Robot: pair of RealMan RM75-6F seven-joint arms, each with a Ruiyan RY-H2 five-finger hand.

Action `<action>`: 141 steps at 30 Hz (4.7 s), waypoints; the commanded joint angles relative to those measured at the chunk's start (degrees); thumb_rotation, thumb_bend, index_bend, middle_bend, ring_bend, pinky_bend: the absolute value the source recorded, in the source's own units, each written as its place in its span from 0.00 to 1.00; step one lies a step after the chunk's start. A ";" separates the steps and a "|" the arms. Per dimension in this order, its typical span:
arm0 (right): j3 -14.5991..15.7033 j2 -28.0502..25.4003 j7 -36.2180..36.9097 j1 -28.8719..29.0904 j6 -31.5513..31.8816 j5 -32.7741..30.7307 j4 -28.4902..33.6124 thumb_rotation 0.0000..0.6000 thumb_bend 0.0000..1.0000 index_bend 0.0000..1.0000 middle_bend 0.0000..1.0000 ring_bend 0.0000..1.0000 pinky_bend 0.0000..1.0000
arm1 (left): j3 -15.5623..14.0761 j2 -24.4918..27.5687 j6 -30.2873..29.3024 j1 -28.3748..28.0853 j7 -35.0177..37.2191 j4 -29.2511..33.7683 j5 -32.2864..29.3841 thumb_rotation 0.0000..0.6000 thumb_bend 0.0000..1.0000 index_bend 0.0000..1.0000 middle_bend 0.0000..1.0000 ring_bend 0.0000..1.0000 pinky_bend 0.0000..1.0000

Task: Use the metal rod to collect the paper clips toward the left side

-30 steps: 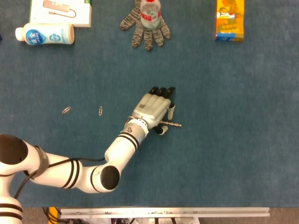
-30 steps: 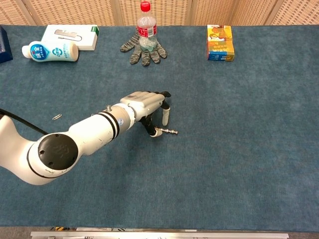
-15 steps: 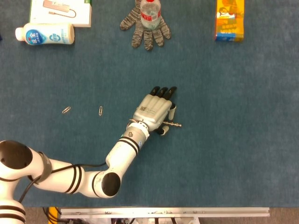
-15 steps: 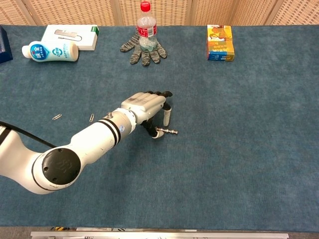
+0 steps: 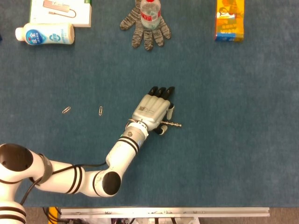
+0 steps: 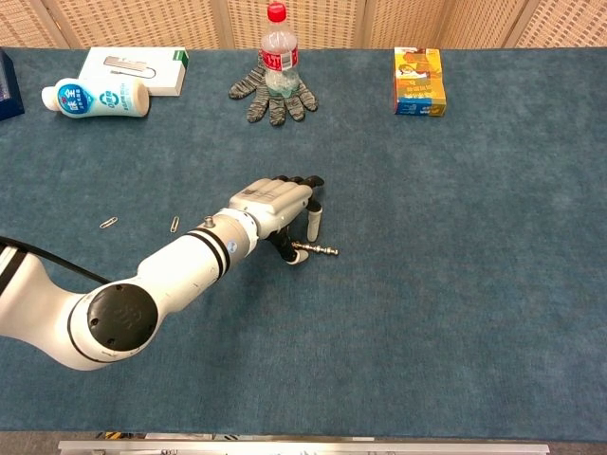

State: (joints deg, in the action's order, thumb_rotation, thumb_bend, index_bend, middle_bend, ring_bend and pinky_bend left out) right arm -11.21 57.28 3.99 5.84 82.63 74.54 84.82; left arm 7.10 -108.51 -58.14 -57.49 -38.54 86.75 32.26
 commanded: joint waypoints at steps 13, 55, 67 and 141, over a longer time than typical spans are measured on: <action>0.09 0.13 -0.04 -0.09 -0.06 0.13 0.03 1.00 0.00 0.31 0.06 0.00 0.00 | 0.64 -0.39 0.33 0.76 -0.97 -0.16 0.39 1.00 0.28 0.50 0.00 0.00 0.00; 0.13 0.79 0.63 -0.09 -0.54 0.19 -0.75 1.00 0.00 0.31 0.06 0.00 0.00 | 1.75 -1.16 1.28 2.30 -1.12 -1.63 0.43 1.00 0.30 0.57 0.00 0.00 0.00; 0.01 0.72 0.22 0.05 -0.44 0.31 -0.20 1.00 0.00 0.31 0.06 0.00 0.00 | 1.32 0.56 -0.57 3.84 -0.71 0.97 1.72 1.00 0.31 0.58 0.00 0.00 0.00; 0.66 1.35 -1.48 0.72 -1.39 0.52 1.20 1.00 0.00 0.31 0.06 0.00 0.00 | 5.70 8.28 6.43 12.37 18.86 1.81 7.19 1.00 0.31 0.60 0.00 0.00 0.00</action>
State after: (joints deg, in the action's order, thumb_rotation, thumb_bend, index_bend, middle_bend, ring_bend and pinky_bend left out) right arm -10.55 58.63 2.50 6.57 81.24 75.05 86.02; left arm 12.33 -100.09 -53.17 -45.63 -21.75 89.46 38.08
